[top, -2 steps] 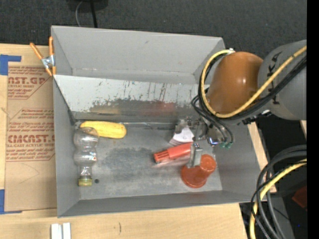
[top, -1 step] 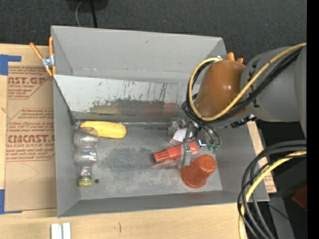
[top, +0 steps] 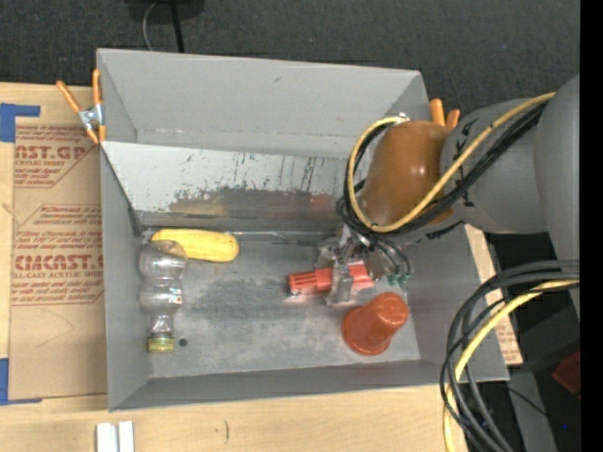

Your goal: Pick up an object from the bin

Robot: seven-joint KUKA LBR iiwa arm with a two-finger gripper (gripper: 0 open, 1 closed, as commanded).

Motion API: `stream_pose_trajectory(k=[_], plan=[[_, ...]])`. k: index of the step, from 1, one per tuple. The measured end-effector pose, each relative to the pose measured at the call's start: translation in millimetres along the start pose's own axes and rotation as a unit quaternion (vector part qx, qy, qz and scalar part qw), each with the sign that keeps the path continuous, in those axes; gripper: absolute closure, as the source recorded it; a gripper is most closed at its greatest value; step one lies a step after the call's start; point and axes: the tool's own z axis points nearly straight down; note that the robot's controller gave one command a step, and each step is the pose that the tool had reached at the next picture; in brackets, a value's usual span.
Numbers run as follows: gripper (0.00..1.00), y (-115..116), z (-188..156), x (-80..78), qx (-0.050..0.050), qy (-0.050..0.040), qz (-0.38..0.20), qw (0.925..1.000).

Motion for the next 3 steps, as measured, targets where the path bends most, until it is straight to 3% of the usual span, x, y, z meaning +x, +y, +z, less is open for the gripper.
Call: stream_pose_trajectory(k=[3], plan=[[1.0,1.0,-17.4,3.0,-0.001,0.0049,0.0,1.0]])
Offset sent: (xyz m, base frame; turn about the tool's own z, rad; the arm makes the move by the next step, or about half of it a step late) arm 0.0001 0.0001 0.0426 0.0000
